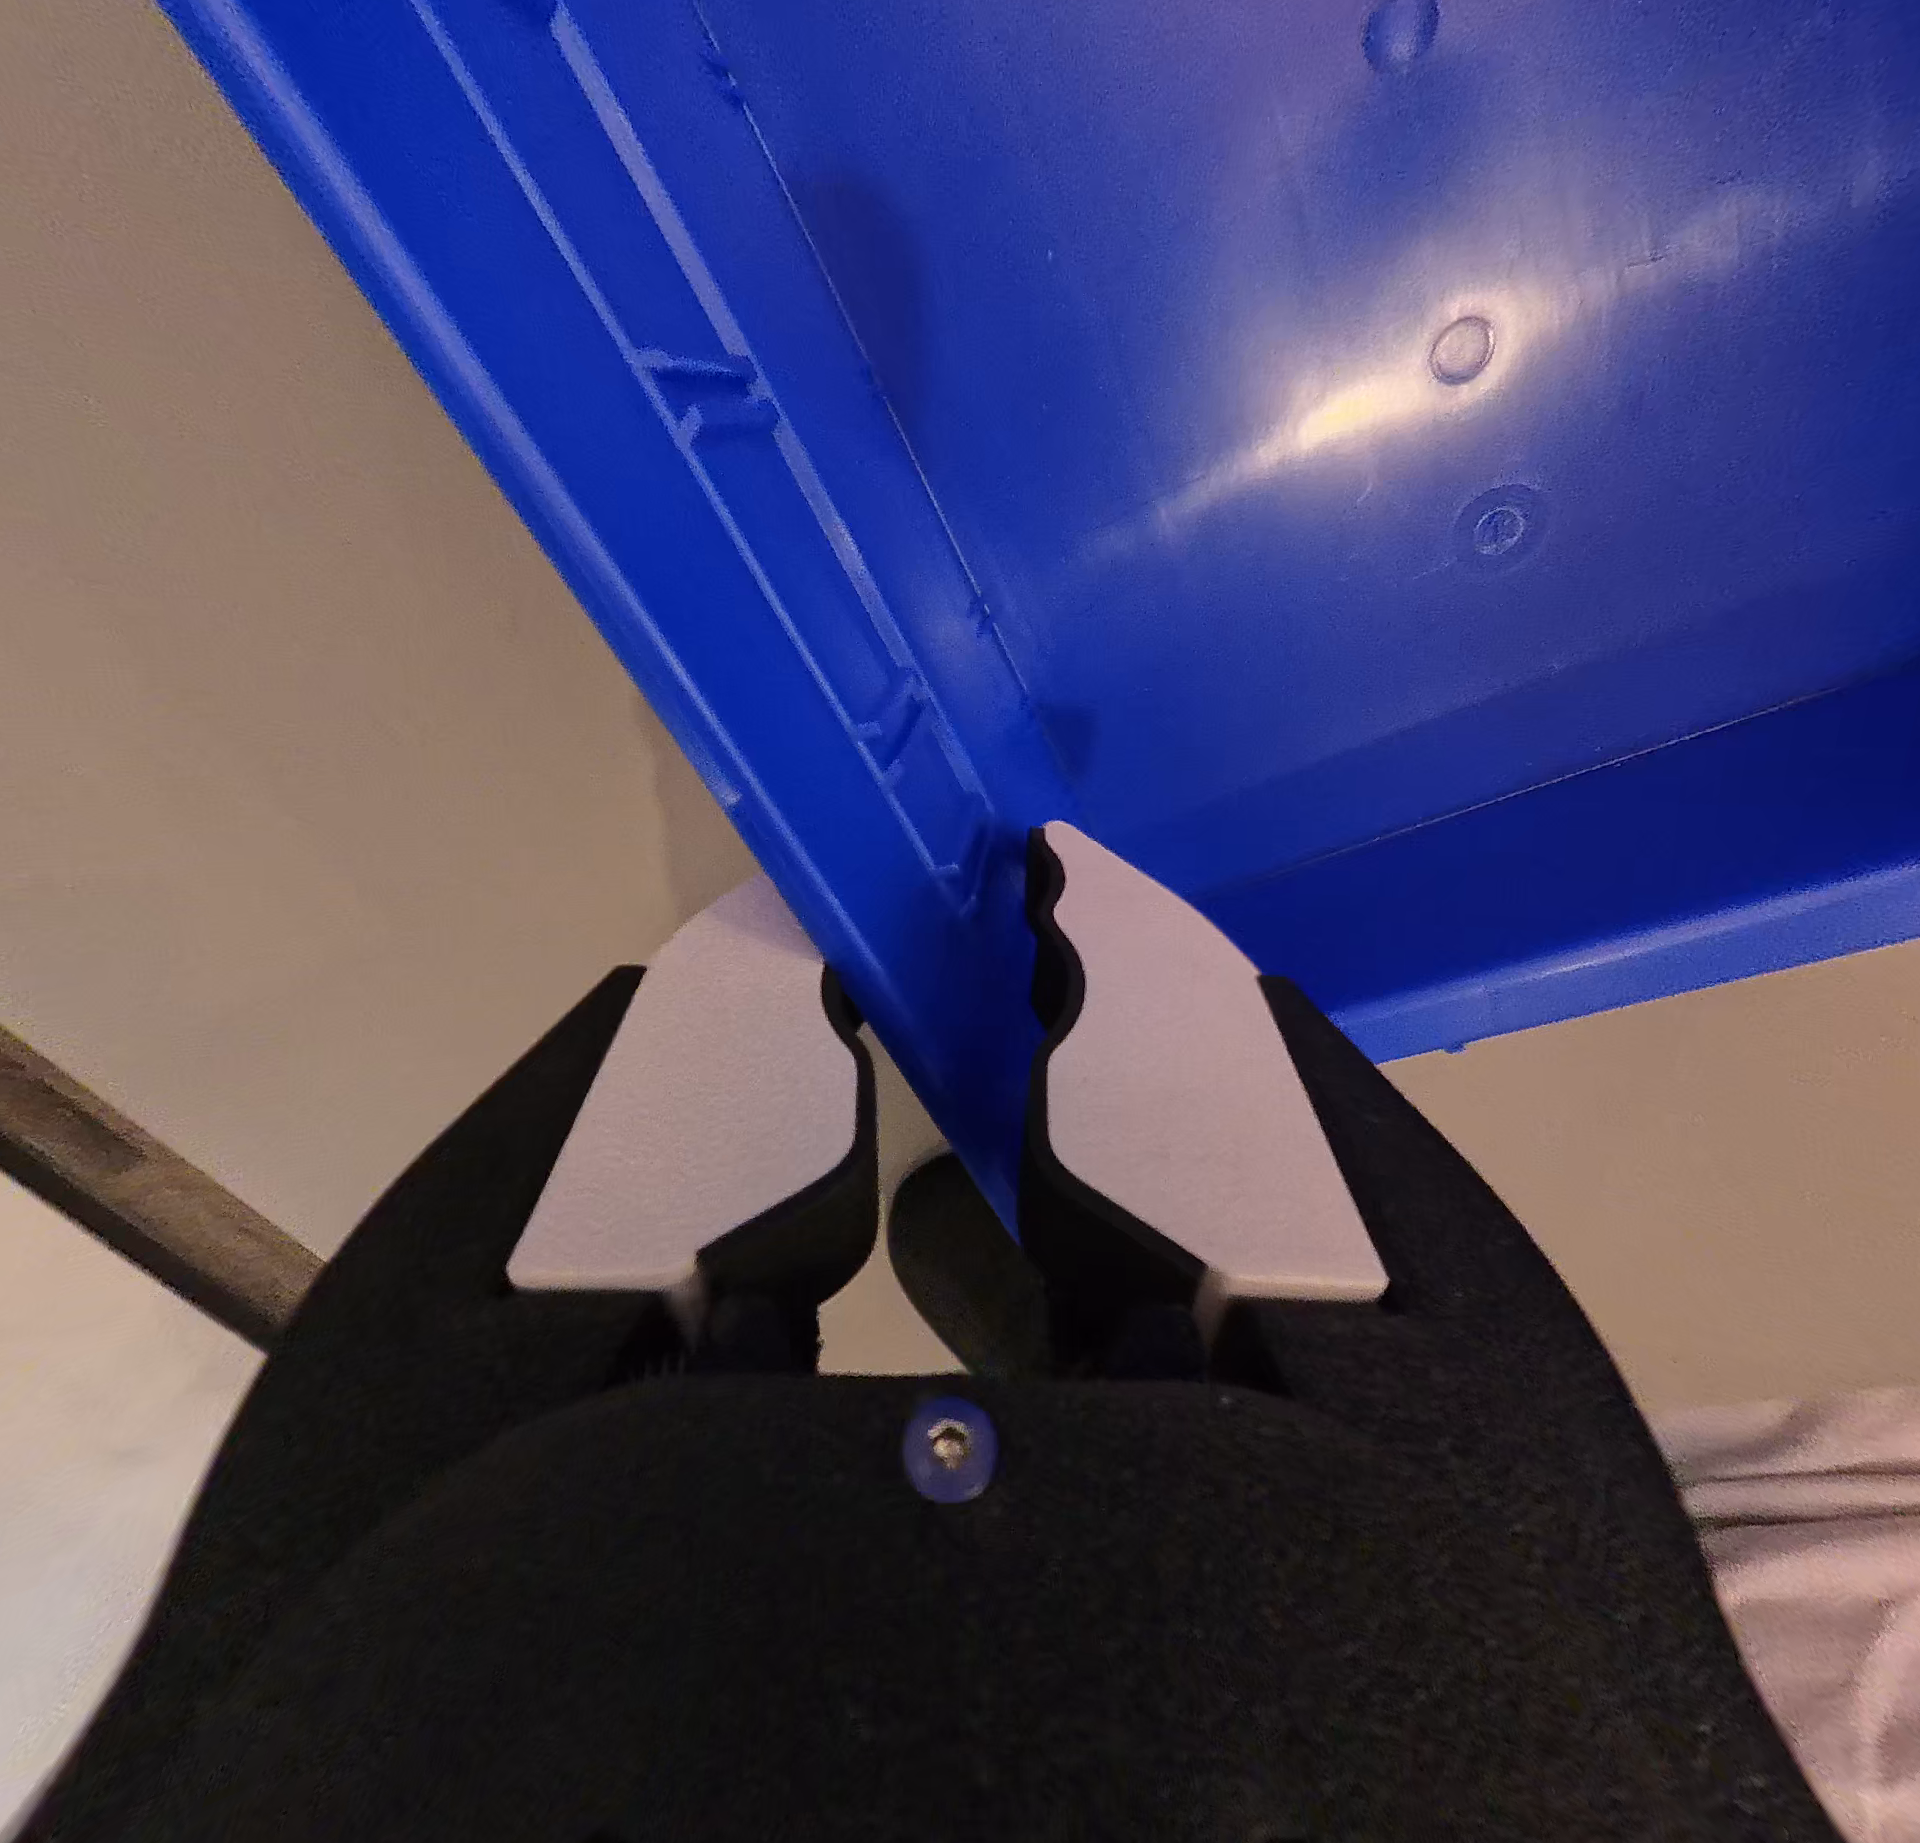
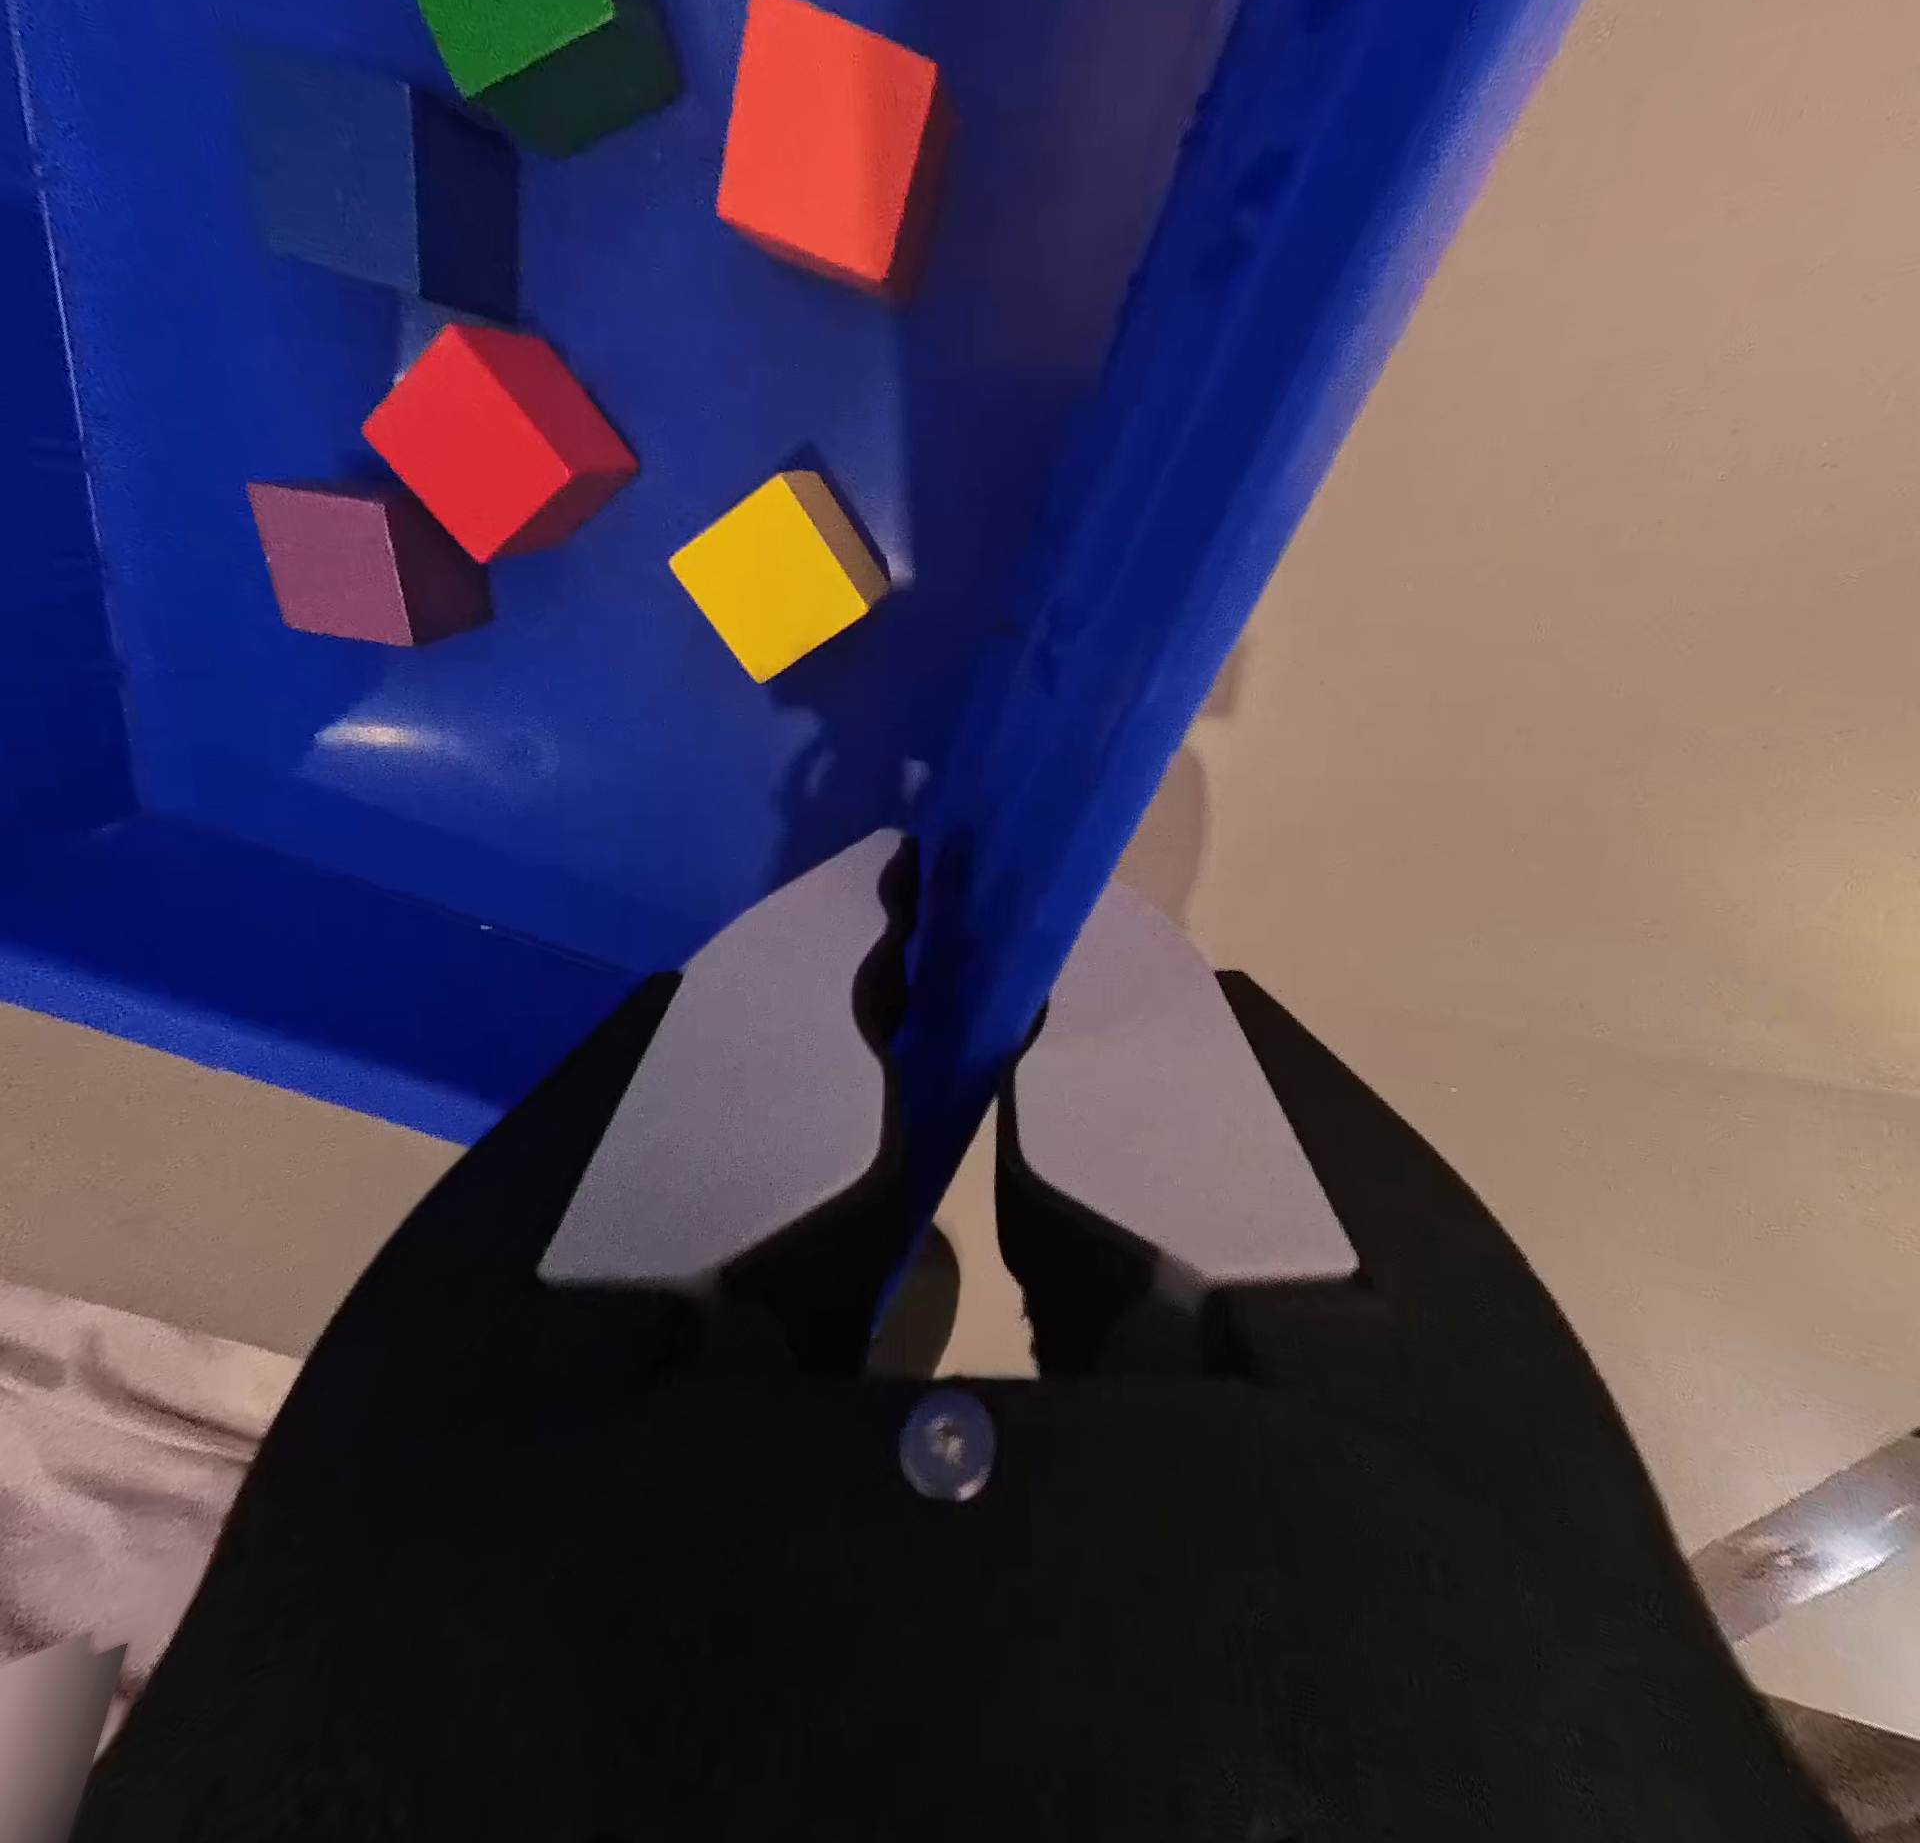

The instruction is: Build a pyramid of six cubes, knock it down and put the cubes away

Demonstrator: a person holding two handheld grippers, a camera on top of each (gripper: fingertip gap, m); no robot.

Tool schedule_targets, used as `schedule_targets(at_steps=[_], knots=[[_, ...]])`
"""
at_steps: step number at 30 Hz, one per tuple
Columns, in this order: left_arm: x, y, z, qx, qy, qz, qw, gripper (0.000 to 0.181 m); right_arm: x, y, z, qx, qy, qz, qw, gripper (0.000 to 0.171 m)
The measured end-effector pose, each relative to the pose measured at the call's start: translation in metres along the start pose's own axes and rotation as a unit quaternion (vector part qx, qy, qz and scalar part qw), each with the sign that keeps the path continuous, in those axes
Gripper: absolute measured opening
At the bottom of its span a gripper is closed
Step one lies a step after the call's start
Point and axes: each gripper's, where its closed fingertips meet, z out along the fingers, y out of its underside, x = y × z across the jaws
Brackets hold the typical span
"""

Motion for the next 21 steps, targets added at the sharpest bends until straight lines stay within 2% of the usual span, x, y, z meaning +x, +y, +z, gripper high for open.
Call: schedule_targets(at_steps=[4,9,15,21], knots=[[0.025,-0.013,-0.003,0.005,-0.024,0.046,0.999,0.031,-0.024,-0.001,0.001,-0.019,-0.011,-0.021,1.000,0.017],[0.031,-0.010,-0.004,-0.019,-0.076,0.058,0.995,0.043,-0.025,0.005,0.002,-0.050,0.049,-0.037,0.997,0.033],[0.034,-0.010,-0.004,-0.019,-0.065,0.056,0.996,0.042,-0.016,-0.013,0.002,-0.005,0.054,-0.012,0.998,0.034],[0.053,-0.009,-0.006,-0.026,-0.063,0.095,0.993,0.056,-0.002,-0.013,0.005,-0.007,0.067,-0.006,0.998,0.034]])
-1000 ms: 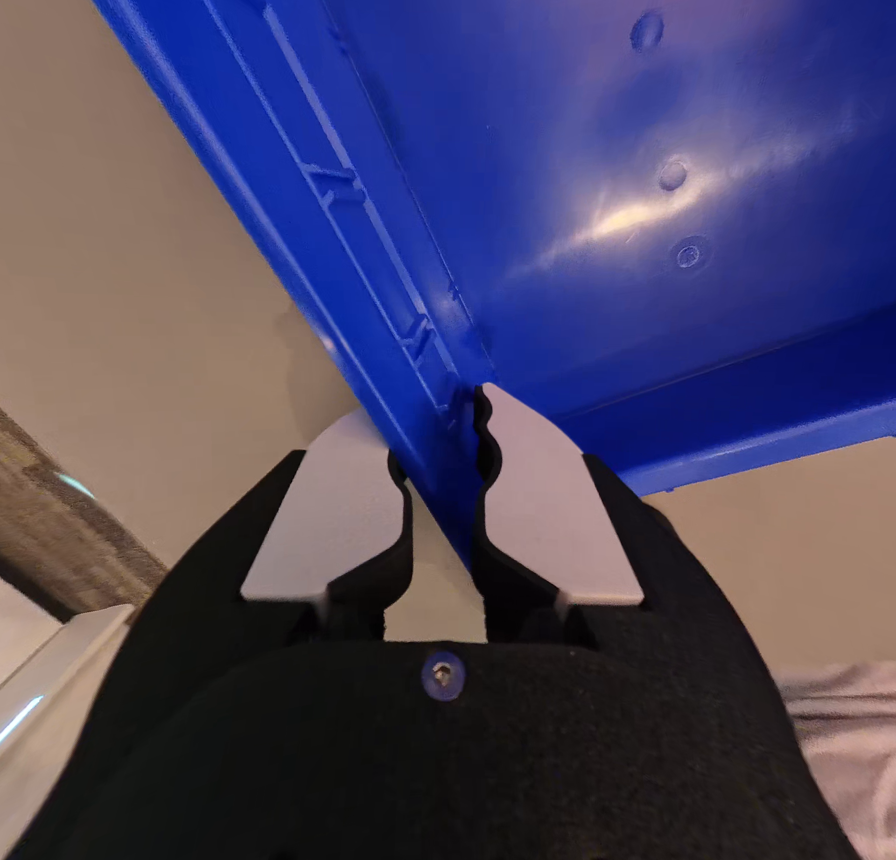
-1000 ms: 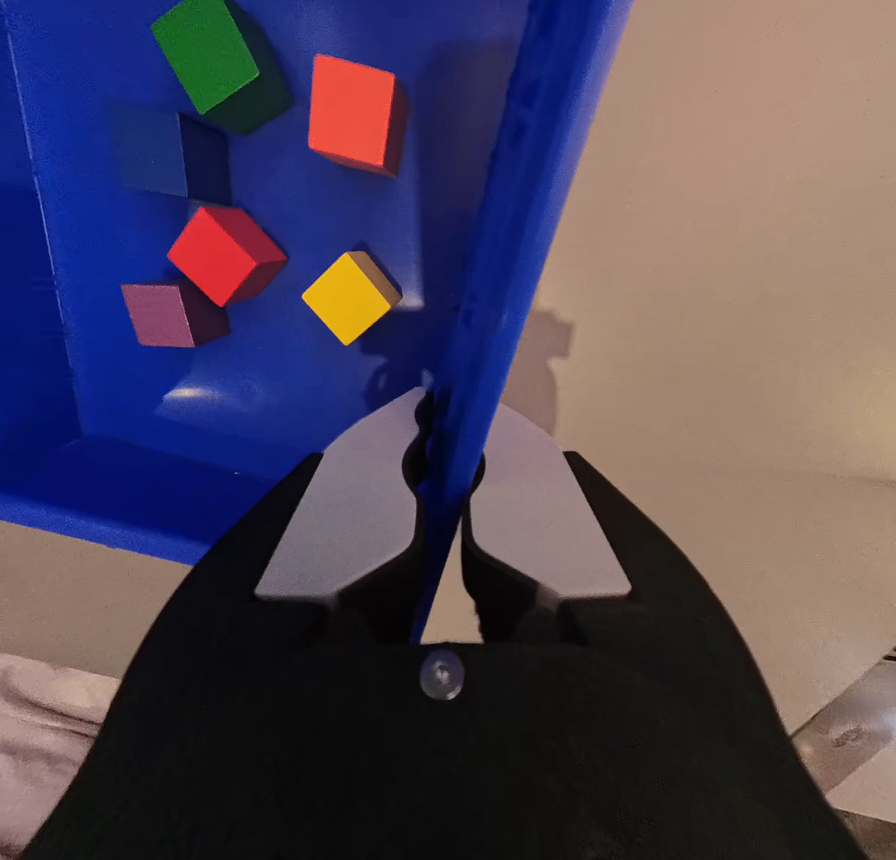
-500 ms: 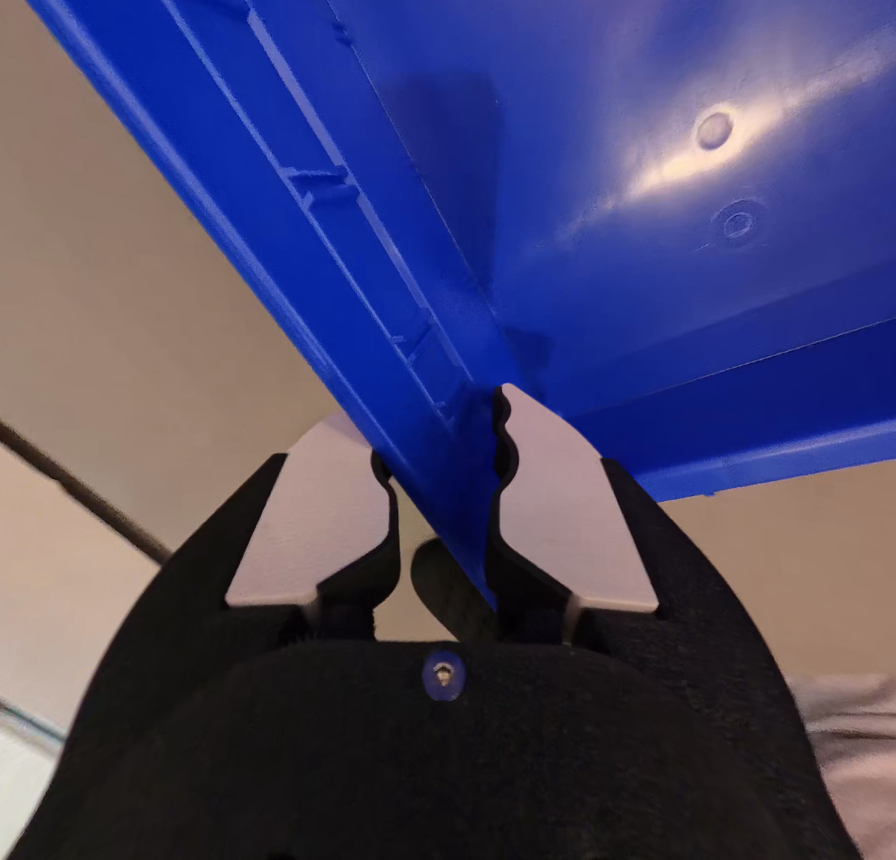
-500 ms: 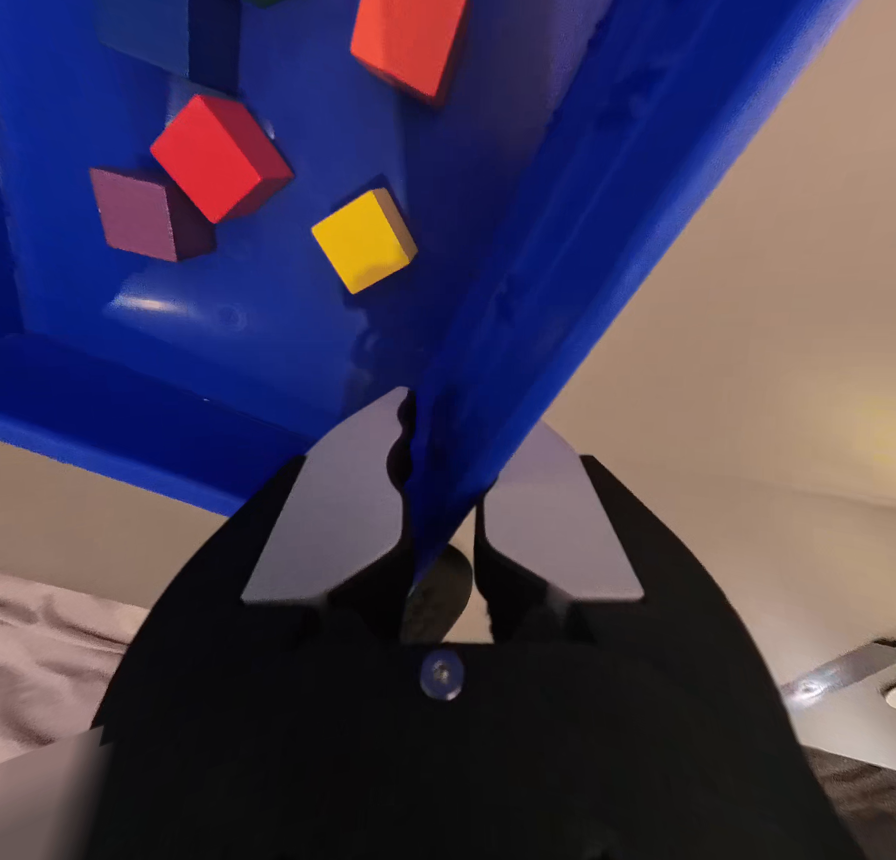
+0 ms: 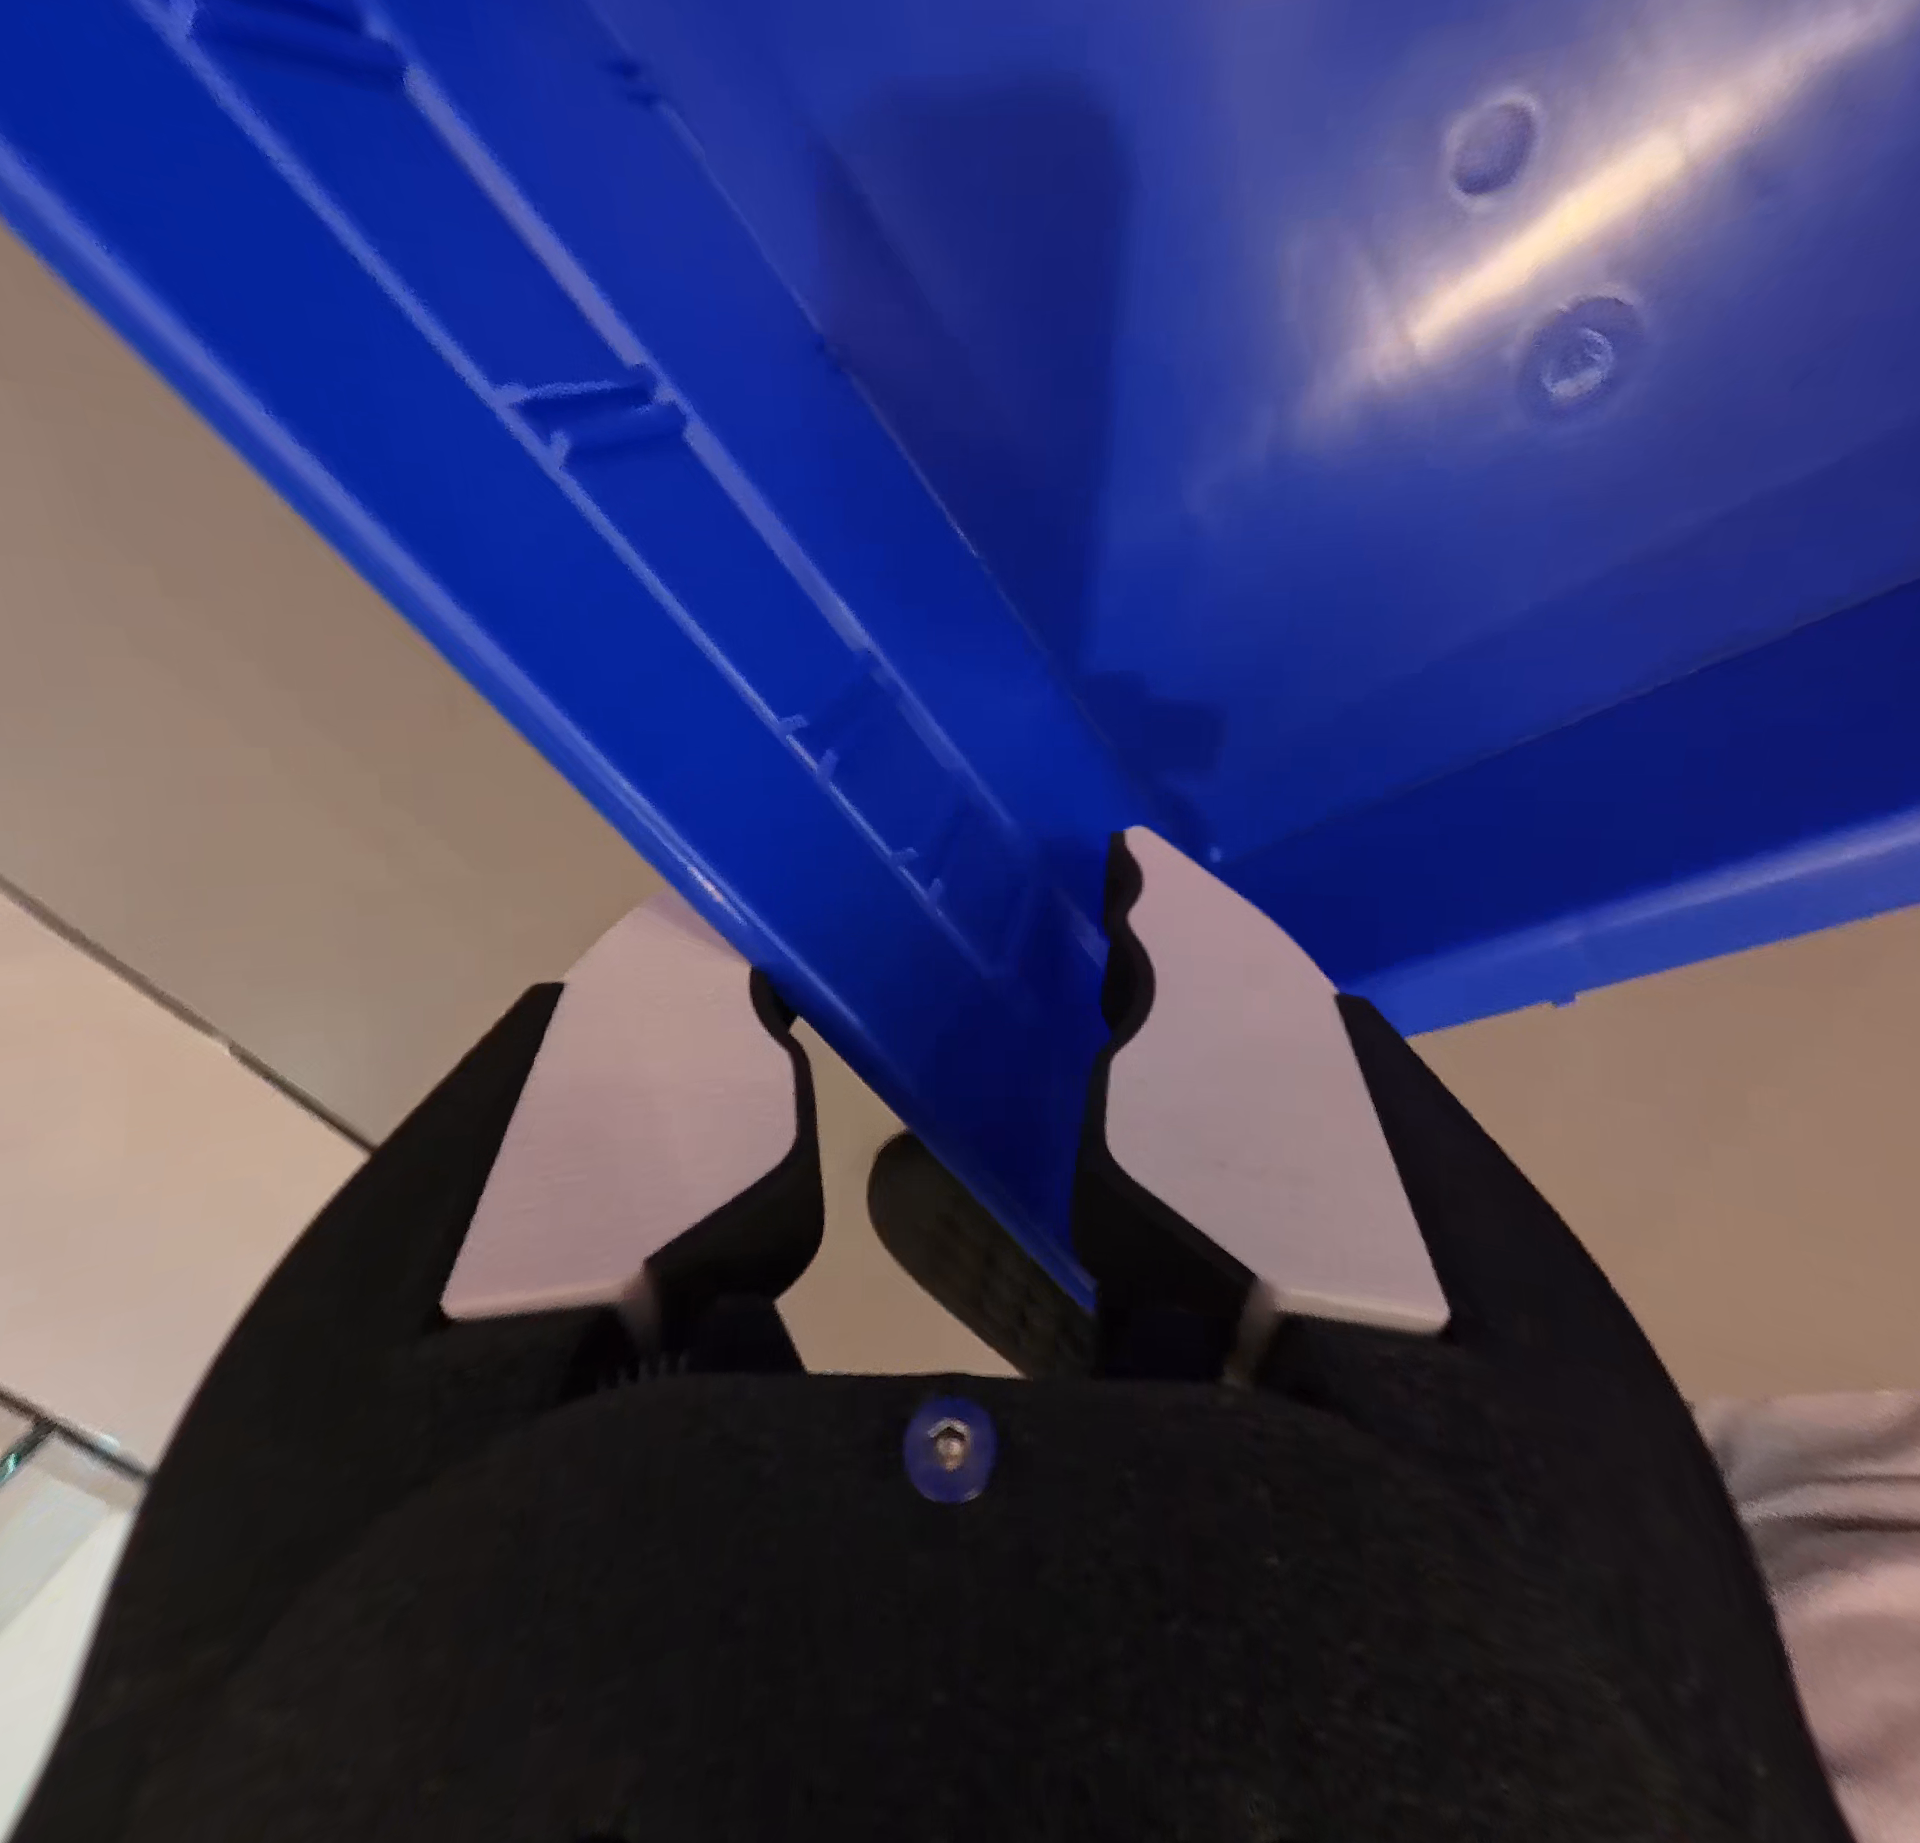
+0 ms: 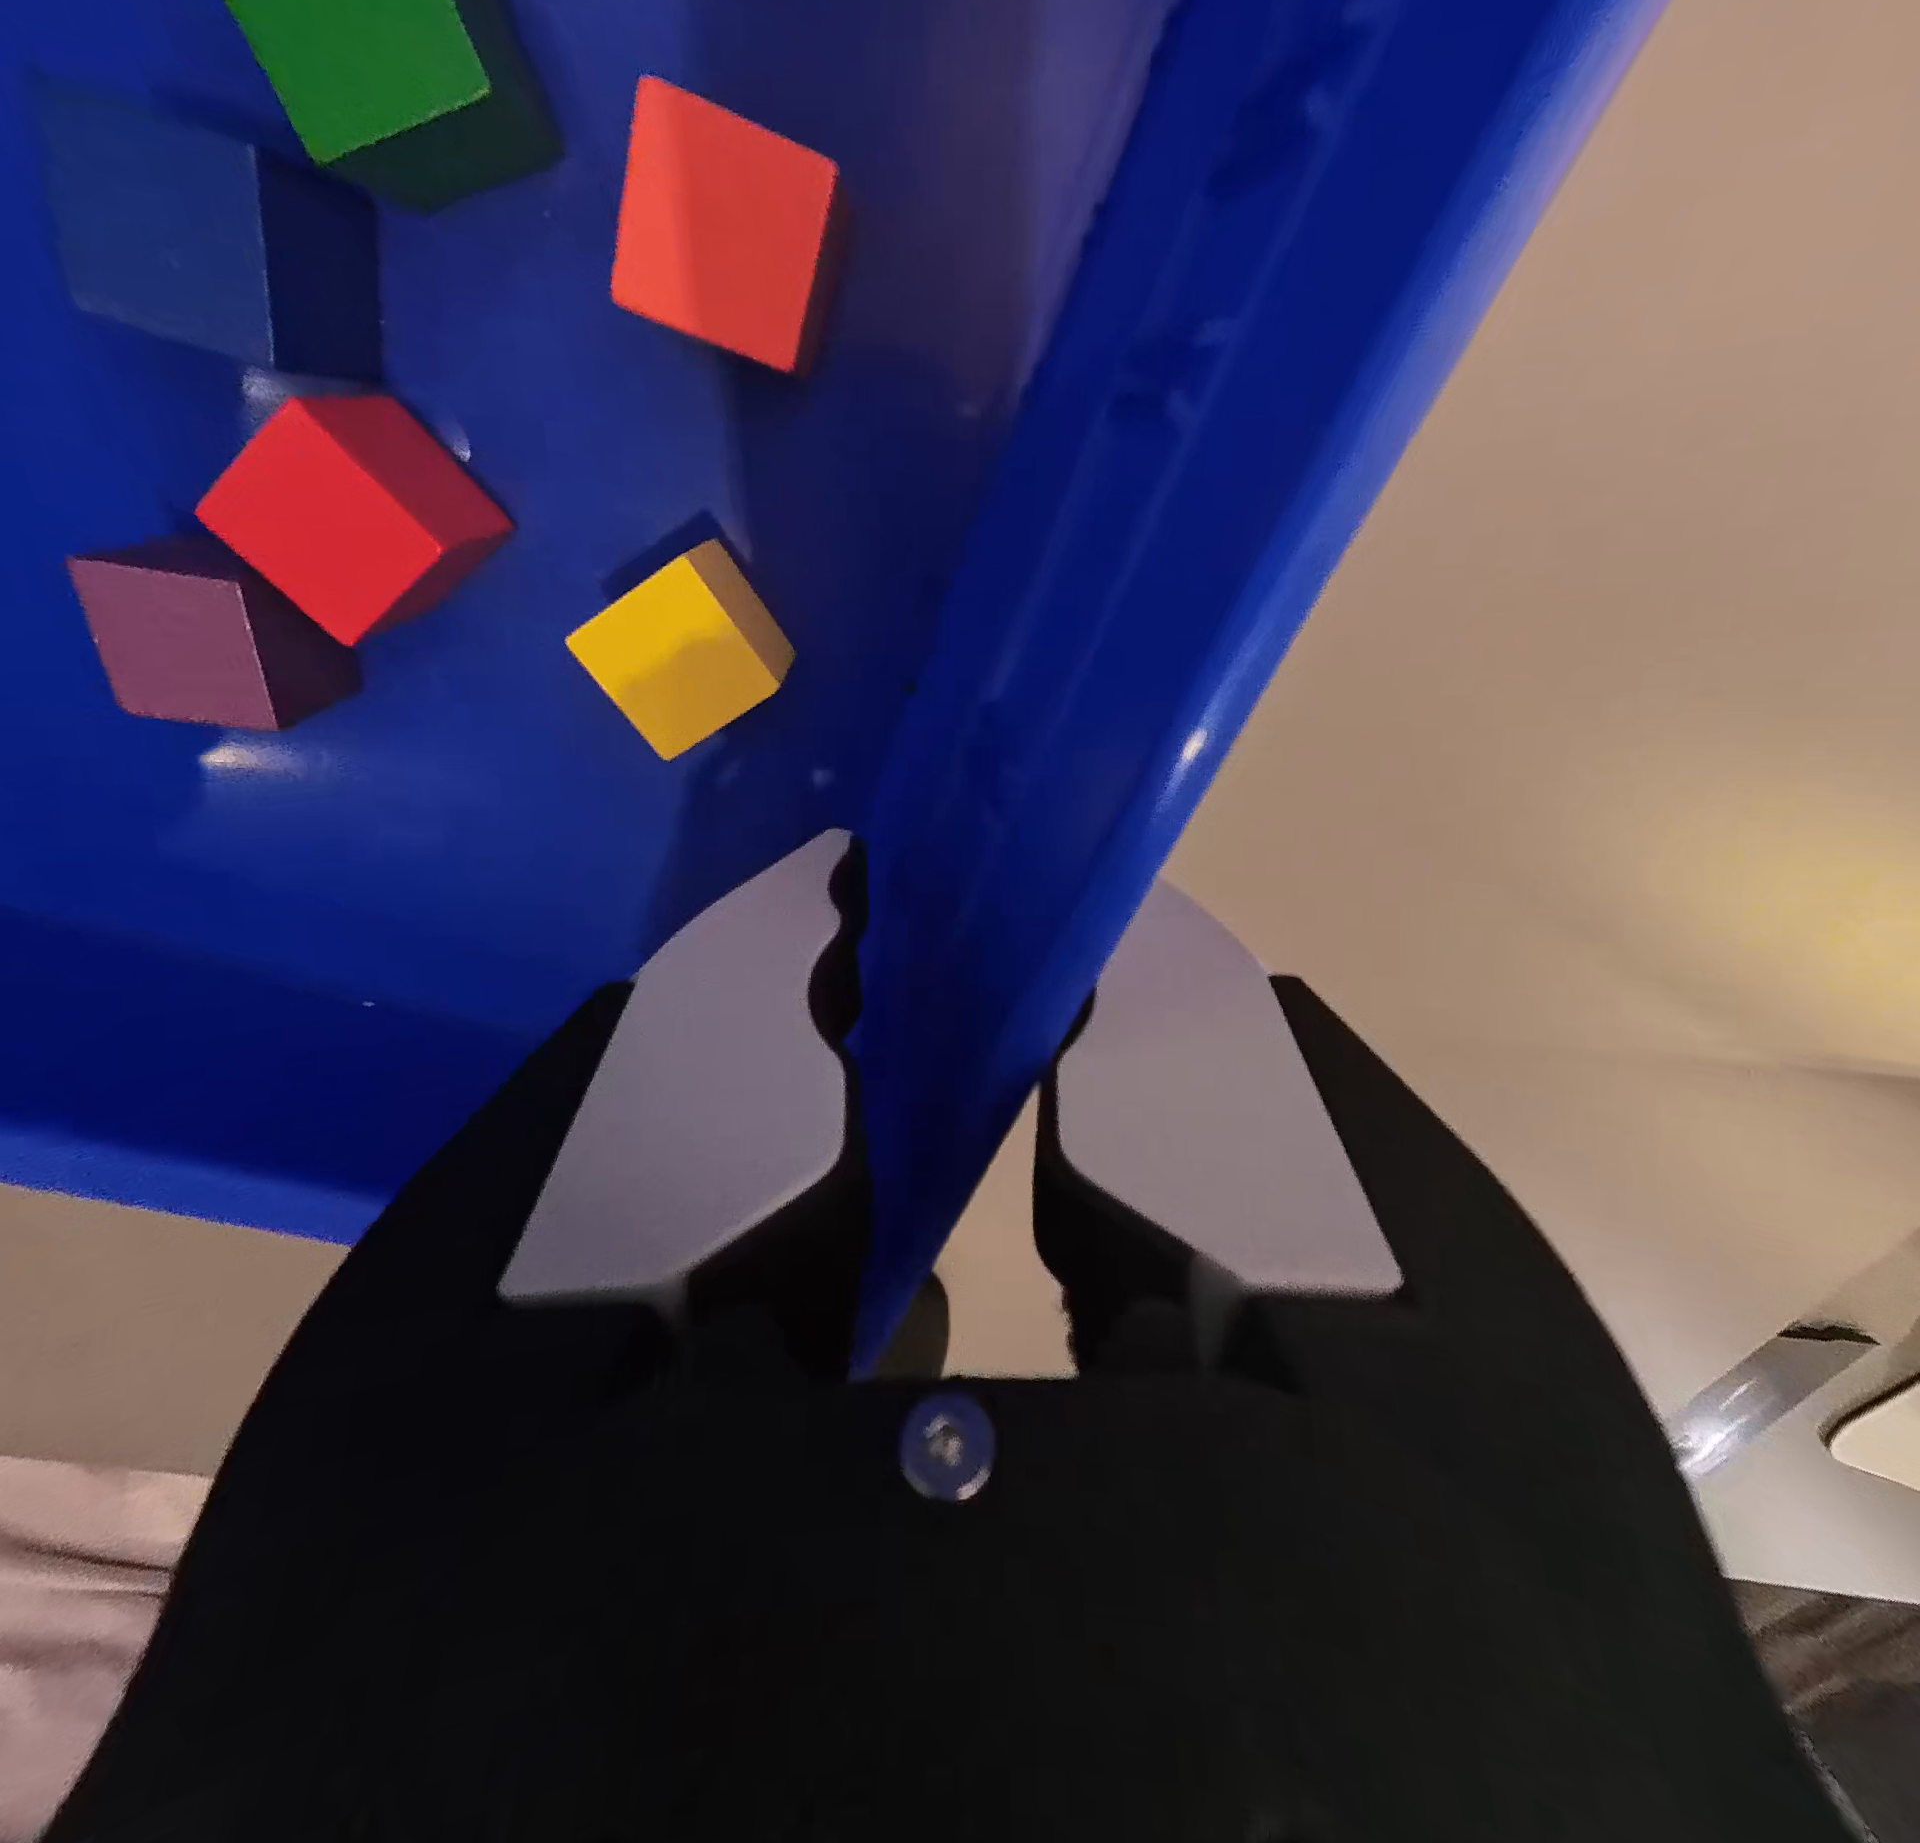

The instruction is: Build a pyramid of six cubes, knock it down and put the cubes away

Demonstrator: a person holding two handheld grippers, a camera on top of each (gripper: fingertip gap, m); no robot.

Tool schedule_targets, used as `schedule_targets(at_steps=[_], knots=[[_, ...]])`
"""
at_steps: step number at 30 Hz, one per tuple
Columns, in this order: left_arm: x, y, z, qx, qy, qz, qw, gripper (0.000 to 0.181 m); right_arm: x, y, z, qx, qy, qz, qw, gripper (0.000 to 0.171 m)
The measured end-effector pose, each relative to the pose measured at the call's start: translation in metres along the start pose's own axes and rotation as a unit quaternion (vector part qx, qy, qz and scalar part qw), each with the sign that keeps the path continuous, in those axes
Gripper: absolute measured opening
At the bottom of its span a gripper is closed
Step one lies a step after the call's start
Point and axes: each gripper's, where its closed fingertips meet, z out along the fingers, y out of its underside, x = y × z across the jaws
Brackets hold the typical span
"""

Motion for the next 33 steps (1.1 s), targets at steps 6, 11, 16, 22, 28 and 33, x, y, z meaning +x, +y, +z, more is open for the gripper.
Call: schedule_targets(at_steps=[6,11,16,22,28,33], knots=[[0.021,-0.020,-0.006,0.043,0.037,0.015,0.998,0.059,0.020,0.010,0.004,0.000,-0.020,0.035,0.999,0.023],[0.029,-0.027,-0.015,0.082,0.121,0.021,0.989,0.058,0.020,0.007,0.004,0.027,-0.093,0.073,0.993,0.009],[0.018,-0.035,-0.041,0.164,0.185,0.006,0.969,0.047,0.026,0.007,0.005,0.034,-0.110,0.091,0.989,0.007],[-0.014,-0.021,-0.088,0.281,0.210,-0.007,0.936,0.044,0.041,0.030,0.004,0.031,-0.134,0.097,0.986,0.007],[-0.075,0.021,-0.144,0.425,0.194,-0.091,0.879,0.030,0.049,0.039,0.004,0.035,-0.167,0.074,0.983,0.006],[-0.100,0.055,-0.165,0.483,0.184,-0.123,0.847,0.026,0.064,0.047,-0.006,0.012,-0.180,0.078,0.981,0.007]])
